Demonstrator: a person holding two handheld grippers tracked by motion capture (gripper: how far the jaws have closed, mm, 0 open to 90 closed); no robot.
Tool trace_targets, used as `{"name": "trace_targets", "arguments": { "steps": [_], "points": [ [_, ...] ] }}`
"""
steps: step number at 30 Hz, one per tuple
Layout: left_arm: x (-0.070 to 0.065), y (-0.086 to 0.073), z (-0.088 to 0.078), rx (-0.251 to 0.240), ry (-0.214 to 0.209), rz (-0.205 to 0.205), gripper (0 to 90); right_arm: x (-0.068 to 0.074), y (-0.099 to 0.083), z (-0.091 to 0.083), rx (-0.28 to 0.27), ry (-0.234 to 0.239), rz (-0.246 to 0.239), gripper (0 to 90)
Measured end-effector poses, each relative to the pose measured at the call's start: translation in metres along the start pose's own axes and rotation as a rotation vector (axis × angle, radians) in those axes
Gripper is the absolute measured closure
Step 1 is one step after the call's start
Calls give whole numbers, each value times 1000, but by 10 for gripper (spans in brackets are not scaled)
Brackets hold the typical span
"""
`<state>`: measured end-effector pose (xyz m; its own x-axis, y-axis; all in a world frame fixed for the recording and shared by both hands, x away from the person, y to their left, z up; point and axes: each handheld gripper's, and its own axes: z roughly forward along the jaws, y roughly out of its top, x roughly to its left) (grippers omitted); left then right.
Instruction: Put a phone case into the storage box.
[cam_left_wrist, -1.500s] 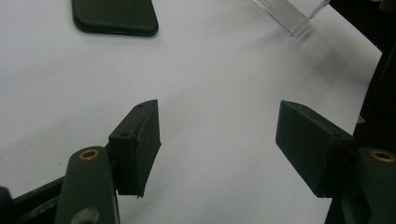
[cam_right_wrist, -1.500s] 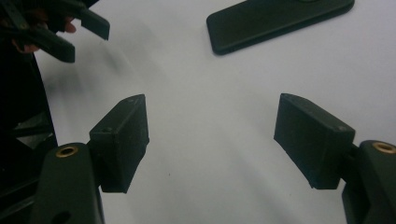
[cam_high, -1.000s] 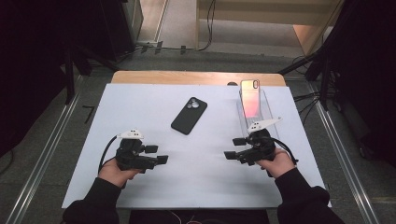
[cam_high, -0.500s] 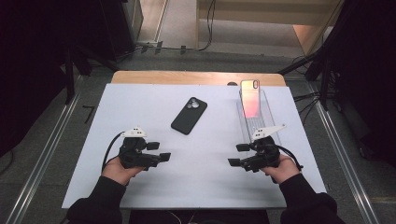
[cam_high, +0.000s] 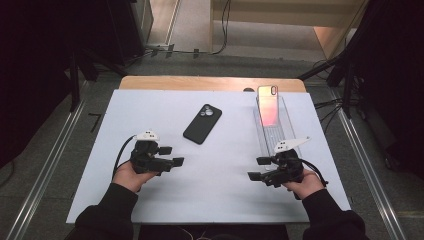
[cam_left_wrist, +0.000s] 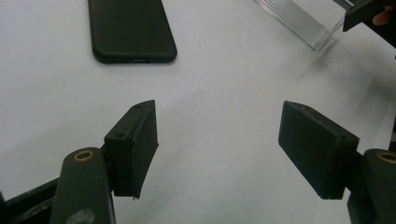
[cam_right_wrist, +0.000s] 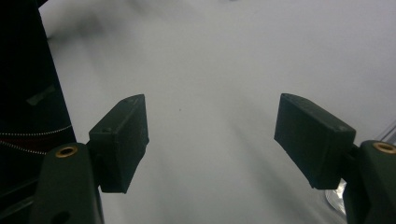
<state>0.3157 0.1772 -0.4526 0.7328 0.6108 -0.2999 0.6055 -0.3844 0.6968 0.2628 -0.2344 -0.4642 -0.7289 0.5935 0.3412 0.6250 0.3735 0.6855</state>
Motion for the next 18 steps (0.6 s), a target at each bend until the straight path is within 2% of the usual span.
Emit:
{"name": "trace_targets", "arguments": {
  "steps": [8, 18],
  "points": [
    [1, 9, 6, 4, 41, 13, 287, -1, 1, 2, 2, 7, -9, 239],
    [3, 29, 14, -42, 75, -1, 288, -1, -1, 3, 7, 10, -11, 238]
  ]
}}
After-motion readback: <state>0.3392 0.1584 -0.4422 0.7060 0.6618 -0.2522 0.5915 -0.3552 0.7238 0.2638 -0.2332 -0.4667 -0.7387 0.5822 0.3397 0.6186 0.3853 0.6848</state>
